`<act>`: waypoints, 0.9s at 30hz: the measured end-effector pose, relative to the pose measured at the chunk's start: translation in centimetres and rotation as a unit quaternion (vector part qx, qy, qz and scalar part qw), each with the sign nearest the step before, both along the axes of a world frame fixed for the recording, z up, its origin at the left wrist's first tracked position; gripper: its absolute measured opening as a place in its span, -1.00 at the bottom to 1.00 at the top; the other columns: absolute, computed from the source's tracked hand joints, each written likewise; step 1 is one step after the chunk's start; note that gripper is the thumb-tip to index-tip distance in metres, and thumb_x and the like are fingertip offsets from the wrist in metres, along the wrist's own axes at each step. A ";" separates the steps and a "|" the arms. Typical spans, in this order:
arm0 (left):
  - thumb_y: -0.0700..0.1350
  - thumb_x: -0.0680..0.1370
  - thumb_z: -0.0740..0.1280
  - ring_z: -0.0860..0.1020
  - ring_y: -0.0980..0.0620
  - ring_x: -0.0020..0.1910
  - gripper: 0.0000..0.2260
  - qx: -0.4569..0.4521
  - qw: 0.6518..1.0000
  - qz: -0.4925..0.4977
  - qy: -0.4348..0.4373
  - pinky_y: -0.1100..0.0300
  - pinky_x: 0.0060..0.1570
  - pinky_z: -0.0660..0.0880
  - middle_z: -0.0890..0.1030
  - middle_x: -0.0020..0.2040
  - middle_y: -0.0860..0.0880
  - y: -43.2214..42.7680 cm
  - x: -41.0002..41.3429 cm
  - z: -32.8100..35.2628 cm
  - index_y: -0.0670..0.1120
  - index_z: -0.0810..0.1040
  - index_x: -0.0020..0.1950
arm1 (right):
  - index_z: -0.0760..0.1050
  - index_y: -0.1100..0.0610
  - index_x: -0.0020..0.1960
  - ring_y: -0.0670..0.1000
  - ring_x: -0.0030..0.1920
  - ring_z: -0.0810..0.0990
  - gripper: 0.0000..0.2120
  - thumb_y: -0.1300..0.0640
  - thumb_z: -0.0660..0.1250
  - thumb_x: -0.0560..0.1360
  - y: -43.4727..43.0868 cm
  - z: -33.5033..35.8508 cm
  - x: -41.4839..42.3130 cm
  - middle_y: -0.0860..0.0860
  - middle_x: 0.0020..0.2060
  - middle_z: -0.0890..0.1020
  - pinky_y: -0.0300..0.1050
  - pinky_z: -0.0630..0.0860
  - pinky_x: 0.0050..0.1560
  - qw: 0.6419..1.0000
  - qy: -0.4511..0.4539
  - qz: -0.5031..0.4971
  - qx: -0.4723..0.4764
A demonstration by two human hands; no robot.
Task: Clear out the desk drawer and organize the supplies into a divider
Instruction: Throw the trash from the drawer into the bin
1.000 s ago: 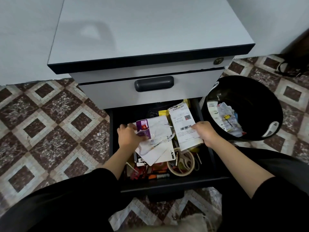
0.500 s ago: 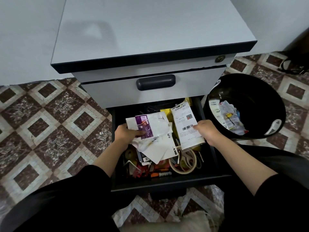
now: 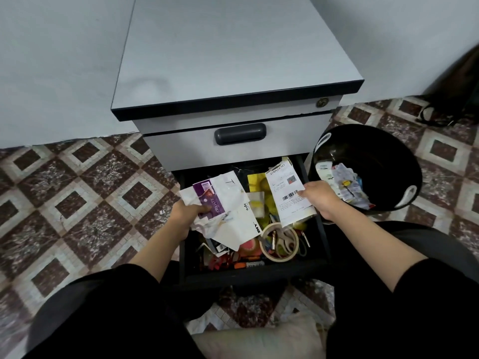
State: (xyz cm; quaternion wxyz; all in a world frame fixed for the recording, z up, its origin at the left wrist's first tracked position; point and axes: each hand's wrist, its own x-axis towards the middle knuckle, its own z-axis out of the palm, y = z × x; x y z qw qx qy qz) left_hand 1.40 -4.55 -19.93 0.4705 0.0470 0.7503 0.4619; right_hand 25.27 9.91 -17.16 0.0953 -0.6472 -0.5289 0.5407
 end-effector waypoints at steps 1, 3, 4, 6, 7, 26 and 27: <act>-0.44 0.40 0.38 0.59 -0.01 -0.44 -0.82 0.002 1.000 0.001 0.003 0.19 -0.46 0.55 0.59 -0.24 -0.13 -0.3 0.0 0.1 -0.25 0.52 -0.07 | 0.49 0.45 0.12 0.25 0.11 0.57 -0.80 0.37 0.22 0.54 -0.2 0.3 0.1 0.30 0.10 0.58 0.04 0.51 0.07 1.000 0.000 0.001 0.000; -0.44 0.40 0.38 0.59 -0.06 -0.33 -0.79 0.009 1.000 0.007 0.000 0.12 -0.34 0.56 0.60 -0.19 -0.14 -0.8 0.0 0.1 -0.24 0.52 -0.03 | 0.49 0.45 0.11 0.25 0.11 0.57 -0.81 0.37 0.22 0.54 -0.6 0.7 0.2 0.30 0.09 0.58 0.01 0.52 0.01 1.000 0.001 0.001 0.000; -0.44 0.41 0.38 0.58 -0.07 -0.29 -0.76 0.013 1.000 0.012 -0.002 0.10 -0.30 0.55 0.61 -0.17 -0.15 -1.0 0.0 0.2 -0.25 0.52 0.02 | 0.49 0.45 0.10 0.25 0.11 0.57 -0.81 0.38 0.22 0.54 -0.8 0.9 0.3 0.30 0.09 0.58 -0.01 0.52 -0.03 1.000 0.003 0.000 0.002; -0.42 0.41 0.39 0.59 -0.08 -0.26 -0.70 0.021 1.000 0.017 -0.009 0.09 -0.26 0.54 0.62 -0.13 -0.16 -1.5 0.0 0.5 -0.27 0.50 0.12 | 0.49 0.47 0.10 0.26 0.11 0.57 -0.80 0.39 0.22 0.54 -1.2 1.3 0.5 0.31 0.09 0.58 0.00 0.52 -0.01 1.000 0.003 -0.002 0.006; -0.41 0.41 0.40 0.60 -0.07 -0.26 -0.68 0.026 0.999 0.016 -0.014 0.09 -0.27 0.55 0.63 -0.11 -0.16 -1.7 0.0 0.8 -0.27 0.50 0.14 | 0.48 0.48 0.11 0.26 0.11 0.57 -0.80 0.39 0.21 0.54 -1.4 1.6 0.6 0.31 0.09 0.58 0.02 0.52 0.04 1.000 0.002 -0.003 0.009; -0.41 0.51 0.24 0.64 0.03 -0.38 -0.86 0.122 0.986 -0.022 -0.112 0.18 -0.36 0.60 0.66 -0.23 -0.12 -1.8 5.5 6.5 -0.24 0.51 -0.02 | 0.46 0.27 -0.05 0.19 -0.10 0.60 -0.79 0.39 0.06 0.54 -1.7 5.0 6.3 0.24 0.05 0.58 -0.06 0.53 -0.20 0.994 0.060 -0.081 0.031; -0.42 0.51 0.22 0.64 0.03 -0.40 -0.85 0.125 0.985 -0.031 -0.112 0.18 -0.36 0.59 0.67 -0.28 -0.11 -1.4 6.2 6.7 -0.24 0.52 -0.03 | 0.47 0.28 -0.02 0.20 -0.08 0.60 -0.79 0.38 0.06 0.53 -1.4 5.4 7.1 0.23 0.08 0.57 -0.07 0.56 -0.19 0.992 0.064 -0.102 0.030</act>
